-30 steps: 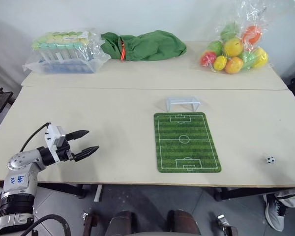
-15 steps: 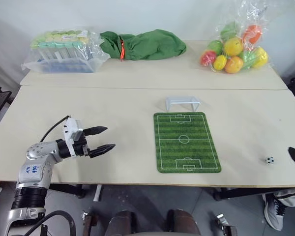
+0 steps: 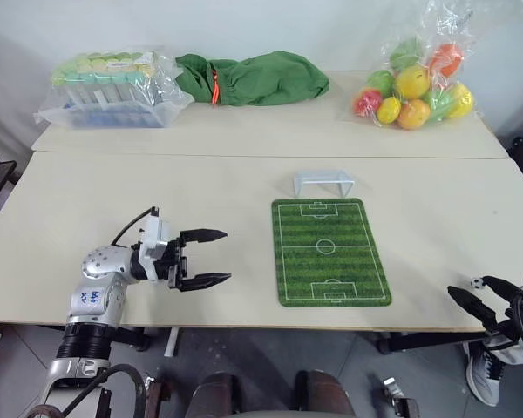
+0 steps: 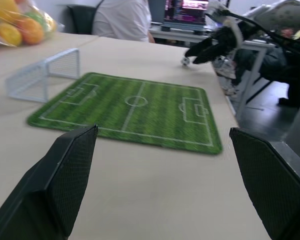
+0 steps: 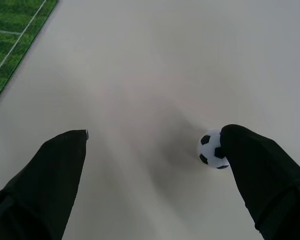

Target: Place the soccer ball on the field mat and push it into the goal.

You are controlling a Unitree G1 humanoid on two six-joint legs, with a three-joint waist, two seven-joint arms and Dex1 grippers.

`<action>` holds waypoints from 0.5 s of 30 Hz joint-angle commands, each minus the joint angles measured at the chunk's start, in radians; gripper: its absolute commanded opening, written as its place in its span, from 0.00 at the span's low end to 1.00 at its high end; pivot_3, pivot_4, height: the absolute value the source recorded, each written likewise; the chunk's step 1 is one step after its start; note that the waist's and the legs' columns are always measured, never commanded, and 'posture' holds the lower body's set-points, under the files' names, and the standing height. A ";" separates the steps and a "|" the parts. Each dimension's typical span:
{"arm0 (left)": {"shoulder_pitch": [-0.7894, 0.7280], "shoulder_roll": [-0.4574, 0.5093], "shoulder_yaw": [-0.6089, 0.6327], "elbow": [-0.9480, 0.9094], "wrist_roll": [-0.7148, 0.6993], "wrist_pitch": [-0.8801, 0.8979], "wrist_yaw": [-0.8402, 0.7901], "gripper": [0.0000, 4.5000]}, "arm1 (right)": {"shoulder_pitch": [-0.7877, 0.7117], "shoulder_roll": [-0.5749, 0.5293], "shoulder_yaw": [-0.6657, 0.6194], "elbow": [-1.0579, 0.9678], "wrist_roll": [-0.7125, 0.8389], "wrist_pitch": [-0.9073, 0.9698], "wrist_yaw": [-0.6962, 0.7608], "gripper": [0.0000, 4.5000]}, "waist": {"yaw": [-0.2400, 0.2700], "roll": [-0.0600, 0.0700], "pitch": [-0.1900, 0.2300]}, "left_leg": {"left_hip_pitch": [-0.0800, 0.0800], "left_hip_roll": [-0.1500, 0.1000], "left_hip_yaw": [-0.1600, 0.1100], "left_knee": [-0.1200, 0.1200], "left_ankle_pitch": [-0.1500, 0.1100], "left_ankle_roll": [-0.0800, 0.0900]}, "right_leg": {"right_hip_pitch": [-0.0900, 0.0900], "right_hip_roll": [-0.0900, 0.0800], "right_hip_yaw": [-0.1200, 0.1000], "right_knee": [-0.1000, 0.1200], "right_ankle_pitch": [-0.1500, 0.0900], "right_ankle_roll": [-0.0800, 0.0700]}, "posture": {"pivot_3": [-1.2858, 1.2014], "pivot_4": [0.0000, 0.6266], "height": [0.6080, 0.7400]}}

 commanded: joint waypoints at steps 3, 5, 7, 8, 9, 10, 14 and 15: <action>0.035 0.016 0.021 -0.040 -0.021 -0.014 -0.006 1.00 | -0.041 0.008 -0.014 0.073 -0.020 -0.041 -0.008 0.99 | 0.002 0.000 0.000 | 0.000 0.000 0.000 0.001 0.000 0.000 | 0.000 0.000 0.001 0.000 0.000 0.000 | 0.52 0.24 1.00; 0.043 0.018 0.025 -0.047 -0.021 -0.014 -0.002 1.00 | -0.049 0.010 -0.011 0.088 -0.022 -0.041 -0.005 0.99 | 0.004 0.000 0.000 | 0.000 0.000 0.000 0.001 0.000 0.001 | 0.001 -0.001 0.001 0.000 0.000 0.000 | 0.52 0.24 1.00; 0.044 0.018 0.028 -0.049 -0.021 -0.013 0.005 1.00 | -0.053 0.012 -0.002 0.098 -0.029 -0.044 -0.005 0.99 | 0.005 0.000 0.000 | 0.000 -0.001 -0.001 0.001 -0.001 0.001 | 0.001 -0.001 0.001 0.000 0.000 0.000 | 0.52 0.24 1.00; 0.043 0.017 0.029 -0.049 -0.021 -0.013 0.010 1.00 | -0.056 0.014 0.002 0.104 -0.031 -0.046 -0.006 0.99 | 0.004 0.000 0.000 | 0.000 -0.001 -0.001 0.001 -0.001 0.001 | 0.001 -0.001 0.000 0.000 0.000 0.000 | 0.52 0.24 1.00; 0.043 0.017 0.029 -0.049 -0.021 -0.013 0.013 1.00 | -0.059 0.015 0.004 0.109 -0.032 -0.045 -0.010 0.99 | 0.003 0.000 0.000 | 0.000 -0.001 -0.001 0.001 -0.001 0.001 | 0.001 -0.001 0.001 0.000 0.000 0.000 | 0.52 0.24 1.00; 0.042 0.017 0.029 -0.050 -0.021 -0.013 0.015 1.00 | -0.063 0.016 0.006 0.116 -0.034 -0.047 -0.012 0.99 | 0.002 0.000 0.000 | 0.000 -0.001 -0.001 0.001 -0.001 0.001 | 0.001 -0.001 0.000 0.000 0.000 0.000 | 0.52 0.24 1.00; 0.036 0.017 0.026 -0.040 -0.017 -0.016 0.023 1.00 | -0.075 0.016 0.009 0.143 -0.044 -0.053 -0.016 0.99 | 0.001 0.000 0.000 | 0.000 0.000 -0.001 0.001 -0.001 0.001 | 0.001 -0.001 0.000 0.000 0.000 0.000 | 0.52 0.24 1.00; 0.034 0.017 0.026 -0.038 -0.016 -0.016 0.024 1.00 | -0.076 0.014 0.011 0.150 -0.047 -0.053 -0.017 0.99 | 0.002 0.000 0.000 | 0.000 0.000 0.000 0.001 -0.001 0.001 | 0.001 -0.001 0.000 0.000 0.000 0.000 | 0.52 0.24 1.00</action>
